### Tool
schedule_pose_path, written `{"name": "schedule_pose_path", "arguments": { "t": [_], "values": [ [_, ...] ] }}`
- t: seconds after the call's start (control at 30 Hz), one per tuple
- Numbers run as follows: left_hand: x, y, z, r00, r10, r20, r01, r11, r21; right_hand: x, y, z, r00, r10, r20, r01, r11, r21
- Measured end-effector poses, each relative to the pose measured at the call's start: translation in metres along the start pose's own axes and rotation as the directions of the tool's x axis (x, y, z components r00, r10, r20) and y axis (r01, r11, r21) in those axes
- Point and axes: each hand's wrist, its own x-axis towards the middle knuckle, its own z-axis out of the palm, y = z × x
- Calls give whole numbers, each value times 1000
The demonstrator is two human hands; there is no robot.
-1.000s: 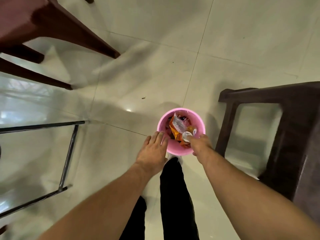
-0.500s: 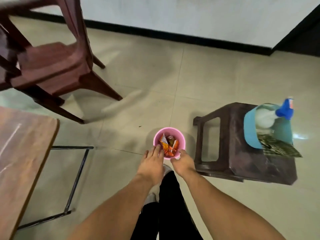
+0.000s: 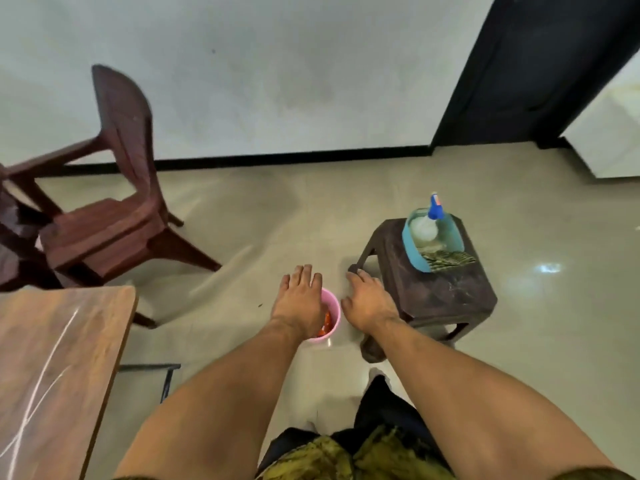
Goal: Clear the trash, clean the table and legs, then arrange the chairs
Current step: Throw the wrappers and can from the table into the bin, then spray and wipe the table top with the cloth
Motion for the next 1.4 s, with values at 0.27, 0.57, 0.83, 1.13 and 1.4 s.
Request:
{"name": "schedule_pose_path", "arguments": {
  "t": [0.27,0.57,0.83,1.13,1.4],
  "values": [
    [87,117,-17,997,80,12,-79,995,-60,27,119,-64,982,116,-150,-99,988,117],
    [208,231,2,975,-151,166,193,939,-285,81,281,-99,999,7,46,-1,992,-130],
    [324,273,17,911,-345,225,408,689,-599,169,334,-83,940,-162,299,289,844,-452],
    [390,291,24,883,-441,159,445,680,-582,203,349,-83,895,-255,367,406,807,-429],
    [394,285,42,888,-442,126,410,636,-654,207,350,-105,948,-231,218,271,946,-178]
  ]
}}
